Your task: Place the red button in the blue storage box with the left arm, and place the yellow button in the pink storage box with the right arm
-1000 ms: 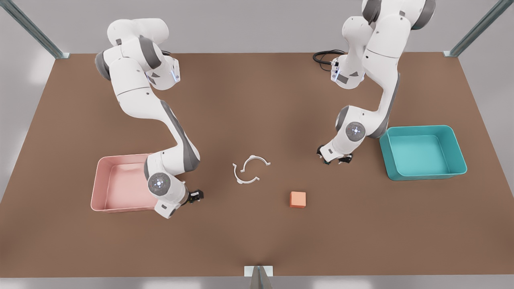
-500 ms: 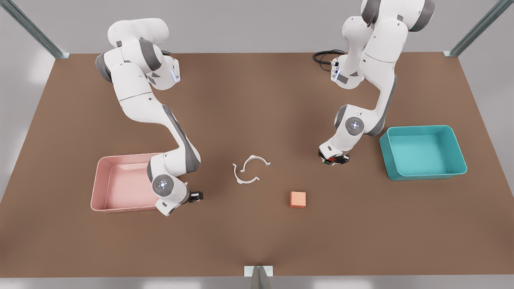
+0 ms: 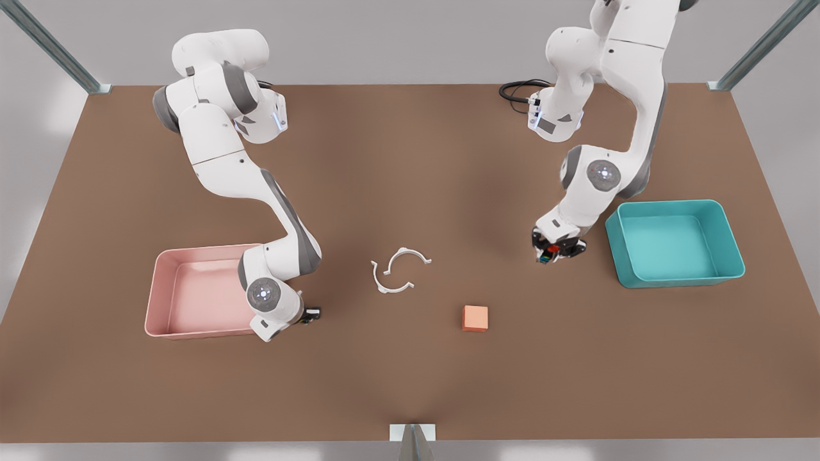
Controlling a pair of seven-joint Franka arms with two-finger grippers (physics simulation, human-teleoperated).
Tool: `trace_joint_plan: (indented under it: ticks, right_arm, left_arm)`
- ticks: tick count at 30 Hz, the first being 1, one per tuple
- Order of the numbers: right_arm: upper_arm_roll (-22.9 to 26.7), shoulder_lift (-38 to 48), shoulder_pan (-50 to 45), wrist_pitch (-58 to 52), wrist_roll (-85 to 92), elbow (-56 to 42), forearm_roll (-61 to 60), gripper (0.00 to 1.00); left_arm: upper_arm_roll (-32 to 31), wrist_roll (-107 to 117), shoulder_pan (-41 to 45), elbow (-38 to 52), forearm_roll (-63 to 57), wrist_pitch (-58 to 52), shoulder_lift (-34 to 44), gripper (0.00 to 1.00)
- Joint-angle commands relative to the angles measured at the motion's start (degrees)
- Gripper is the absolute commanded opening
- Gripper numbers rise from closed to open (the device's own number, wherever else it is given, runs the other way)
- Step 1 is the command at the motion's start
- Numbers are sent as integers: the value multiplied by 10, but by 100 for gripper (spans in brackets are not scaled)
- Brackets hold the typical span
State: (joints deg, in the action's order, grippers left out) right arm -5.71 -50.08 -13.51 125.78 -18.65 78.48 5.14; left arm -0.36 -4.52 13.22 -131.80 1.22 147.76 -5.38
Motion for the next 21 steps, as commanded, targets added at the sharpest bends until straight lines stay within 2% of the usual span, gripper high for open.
trace_joint_plan:
  ticks: [1,3,5,6,12,18,19,21]
  right_arm:
    - [0,1,0,4,-22,0,0,53]
    - [0,1,-1,3,-21,0,1,48]
    - [0,1,-2,3,-21,-1,1,48]
    - [0,1,-2,3,-21,0,1,44]
    - [-2,20,-6,-5,-20,-1,1,41]
    - [-3,126,22,-134,37,1,0,42]
    - [-2,142,37,-159,66,1,0,42]
    - [-2,162,76,-186,121,22,0,42]
  left_arm:
    - [0,-84,-38,1,1,-103,24,50]
    - [1,-180,-102,1,1,-133,42,50]
    - [4,-293,-167,1,1,-136,44,50]
    - [4,-348,-200,1,2,-136,44,50]
    - [5,-595,-347,44,27,-136,-4,50]
    - [4,-632,-371,124,28,-134,-145,50]
    - [4,-632,-371,128,38,-134,-160,55]
    - [5,-632,-373,137,47,-134,-176,56]
